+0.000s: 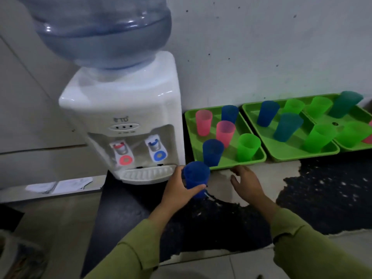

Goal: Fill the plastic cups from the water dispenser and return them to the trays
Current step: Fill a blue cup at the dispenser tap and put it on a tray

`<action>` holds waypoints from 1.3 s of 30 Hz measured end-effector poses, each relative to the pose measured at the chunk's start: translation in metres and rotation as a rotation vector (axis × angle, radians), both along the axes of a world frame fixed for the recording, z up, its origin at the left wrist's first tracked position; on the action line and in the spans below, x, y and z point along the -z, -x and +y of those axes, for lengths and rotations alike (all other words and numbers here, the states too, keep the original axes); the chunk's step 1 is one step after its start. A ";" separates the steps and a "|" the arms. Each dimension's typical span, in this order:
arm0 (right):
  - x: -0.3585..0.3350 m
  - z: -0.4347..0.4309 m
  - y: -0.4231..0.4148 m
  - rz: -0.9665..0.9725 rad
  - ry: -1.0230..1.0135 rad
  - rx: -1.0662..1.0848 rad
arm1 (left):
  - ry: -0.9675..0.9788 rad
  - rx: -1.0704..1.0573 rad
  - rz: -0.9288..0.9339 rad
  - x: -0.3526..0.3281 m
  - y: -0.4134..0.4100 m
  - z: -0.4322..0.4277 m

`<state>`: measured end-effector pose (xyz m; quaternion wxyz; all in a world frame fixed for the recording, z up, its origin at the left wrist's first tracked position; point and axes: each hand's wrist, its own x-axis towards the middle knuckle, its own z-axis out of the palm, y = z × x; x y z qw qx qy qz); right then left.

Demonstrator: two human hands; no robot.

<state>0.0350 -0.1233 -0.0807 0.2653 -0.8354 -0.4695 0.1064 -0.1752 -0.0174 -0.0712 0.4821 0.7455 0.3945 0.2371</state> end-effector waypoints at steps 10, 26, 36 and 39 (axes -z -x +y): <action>-0.025 0.067 0.089 0.048 -0.096 -0.119 | -0.022 -0.209 0.121 -0.001 0.068 0.047; -0.029 0.108 0.110 0.150 -0.212 -0.121 | -0.067 -0.232 0.088 -0.015 0.053 0.088; -0.014 0.110 0.122 0.181 -0.142 -0.156 | -0.048 -0.160 0.049 -0.020 0.058 0.083; -0.008 0.113 0.132 0.214 -0.129 -0.181 | -0.091 -0.158 0.027 -0.024 0.065 0.077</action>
